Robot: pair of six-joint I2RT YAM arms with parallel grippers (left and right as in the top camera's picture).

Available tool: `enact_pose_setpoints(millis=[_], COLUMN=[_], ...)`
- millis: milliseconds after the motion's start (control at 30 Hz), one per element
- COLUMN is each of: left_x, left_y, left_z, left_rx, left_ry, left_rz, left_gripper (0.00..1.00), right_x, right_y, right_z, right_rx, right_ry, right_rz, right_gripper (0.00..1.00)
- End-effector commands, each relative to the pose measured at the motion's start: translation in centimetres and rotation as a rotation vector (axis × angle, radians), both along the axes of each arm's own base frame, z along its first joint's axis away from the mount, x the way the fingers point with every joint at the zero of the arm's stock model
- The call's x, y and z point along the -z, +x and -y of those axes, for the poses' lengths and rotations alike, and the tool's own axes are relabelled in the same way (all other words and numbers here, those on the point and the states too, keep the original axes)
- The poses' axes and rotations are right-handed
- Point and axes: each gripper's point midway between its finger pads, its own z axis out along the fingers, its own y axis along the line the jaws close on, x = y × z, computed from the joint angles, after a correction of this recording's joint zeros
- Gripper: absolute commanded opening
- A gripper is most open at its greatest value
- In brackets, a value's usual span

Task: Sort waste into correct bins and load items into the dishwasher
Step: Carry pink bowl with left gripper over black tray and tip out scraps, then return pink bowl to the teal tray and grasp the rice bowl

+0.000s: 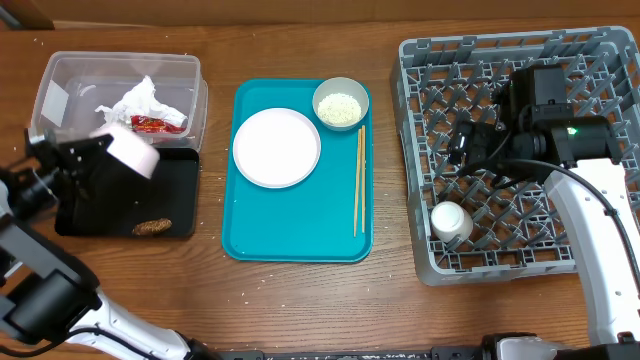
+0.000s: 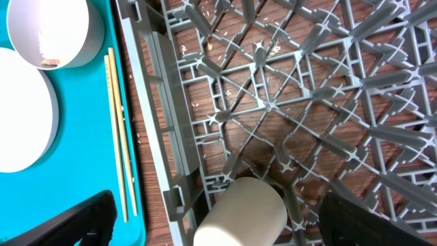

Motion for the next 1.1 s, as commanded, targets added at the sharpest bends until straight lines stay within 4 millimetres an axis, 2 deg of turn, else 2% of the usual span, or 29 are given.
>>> enact_pose_setpoints(millis=[0,67,133,300,367,467,567,733,1033,1067], left_x=[-3.9,-4.7,-4.3,0.7,2.1,4.0,5.8,9.8,15.8,16.2], left_y=[0.9,1.1,1.3,2.0,1.7,0.3,-1.7,-4.4,-6.8,-7.0], left_z=[3.4,6.3,9.1,16.2,19.2,23.0,26.8,28.9,31.5,31.6], left_rx=[0.139,0.246,0.338,0.429,0.474,0.52,0.589,0.558,0.634,0.639], left_ry=[0.238,0.369,0.495,0.89,1.038,1.256,1.356,1.527,1.552,1.554], left_rz=[0.137,0.127,0.068,-0.296,-0.337,-0.396,-0.407,-0.487,-0.431,-0.427], left_gripper=[0.04,0.04,0.04,0.04,0.04,0.04,0.04,0.04,0.04,0.08], right_x=[-1.0,-1.0,-1.0,-1.0,-1.0,-1.0,-0.9,-0.9,-0.9,-0.9], right_y=[0.0,0.0,0.0,-0.1,-0.1,-0.2,-0.2,-0.2,-0.2,-0.2], right_z=[0.2,0.2,0.2,0.2,0.2,0.2,0.3,0.3,0.3,0.3], right_rx=[-0.001,-0.001,-0.001,-0.001,-0.001,-0.001,-0.02,-0.022,-0.025,-0.025], right_ry=[-0.005,-0.005,-0.005,-0.005,-0.006,-0.006,-0.014,-0.015,-0.016,-0.016], right_rz=[0.037,0.036,0.036,0.035,0.034,0.029,0.03,0.03,0.03,0.03], right_gripper=[0.97,0.97,0.97,0.97,0.97,0.97,0.98,0.98,0.98,0.98])
